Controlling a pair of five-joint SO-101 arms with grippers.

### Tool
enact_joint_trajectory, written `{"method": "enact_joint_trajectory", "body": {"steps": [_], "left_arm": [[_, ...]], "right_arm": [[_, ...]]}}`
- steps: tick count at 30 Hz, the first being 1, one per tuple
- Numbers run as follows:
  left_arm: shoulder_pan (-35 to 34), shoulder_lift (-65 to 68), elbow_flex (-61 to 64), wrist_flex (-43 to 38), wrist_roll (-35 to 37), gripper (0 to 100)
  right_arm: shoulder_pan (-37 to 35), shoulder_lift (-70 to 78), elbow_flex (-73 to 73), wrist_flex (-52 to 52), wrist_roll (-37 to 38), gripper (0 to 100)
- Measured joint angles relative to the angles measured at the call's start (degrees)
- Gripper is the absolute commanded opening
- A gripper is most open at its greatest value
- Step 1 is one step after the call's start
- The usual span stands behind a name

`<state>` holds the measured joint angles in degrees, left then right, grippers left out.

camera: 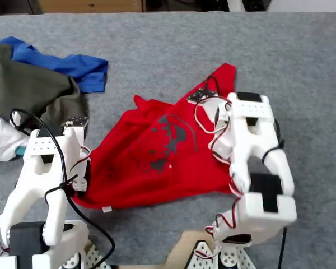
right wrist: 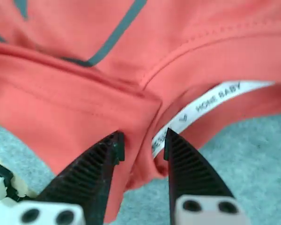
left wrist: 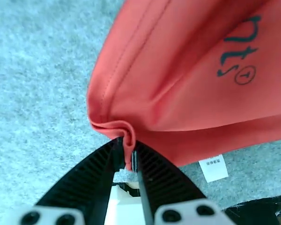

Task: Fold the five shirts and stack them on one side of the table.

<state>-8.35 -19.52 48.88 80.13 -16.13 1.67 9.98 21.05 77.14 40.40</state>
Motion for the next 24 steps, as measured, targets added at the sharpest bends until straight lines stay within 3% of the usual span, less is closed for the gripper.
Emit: {"method": "enact_joint_trajectory", "body": {"steps": [10,24], "left_arm": [[0.0,0.0,0.0,0.0,0.0,2],[0.0,0.0,0.0,0.0,0.0,2]], "right_arm": [[-4.66,3.16,-2.99,-0.18,-5.27,14.8],[-7.56,-2.46,2.2,-3.96,-6.51,14.8]]}}
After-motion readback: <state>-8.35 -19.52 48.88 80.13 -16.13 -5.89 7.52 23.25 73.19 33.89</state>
